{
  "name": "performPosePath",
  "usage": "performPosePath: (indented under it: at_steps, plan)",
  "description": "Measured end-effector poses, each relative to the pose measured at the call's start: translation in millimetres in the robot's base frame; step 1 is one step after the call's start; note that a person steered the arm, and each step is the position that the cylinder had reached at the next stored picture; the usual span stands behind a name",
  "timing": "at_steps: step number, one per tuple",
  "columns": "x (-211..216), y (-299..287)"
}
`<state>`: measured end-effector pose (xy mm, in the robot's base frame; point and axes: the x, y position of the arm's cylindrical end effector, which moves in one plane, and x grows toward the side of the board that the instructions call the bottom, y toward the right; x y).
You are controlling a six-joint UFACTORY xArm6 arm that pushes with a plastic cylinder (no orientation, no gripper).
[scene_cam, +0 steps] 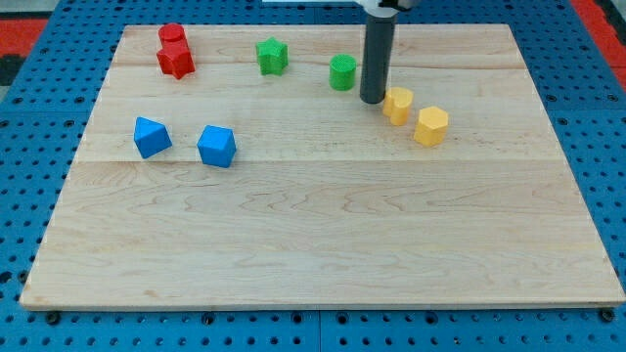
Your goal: Slide the green circle to the right side of the green star
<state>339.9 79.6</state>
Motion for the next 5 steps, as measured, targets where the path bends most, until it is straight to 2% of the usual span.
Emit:
performPosePath:
  at_steps: [1,2,3,4,5]
  plan:
    - [-2.8,10.2]
    - [-41.7,13.4]
    - [-75.1,-26.7]
    - [-28.0,-2.1]
    - [-20.8,-8.8]
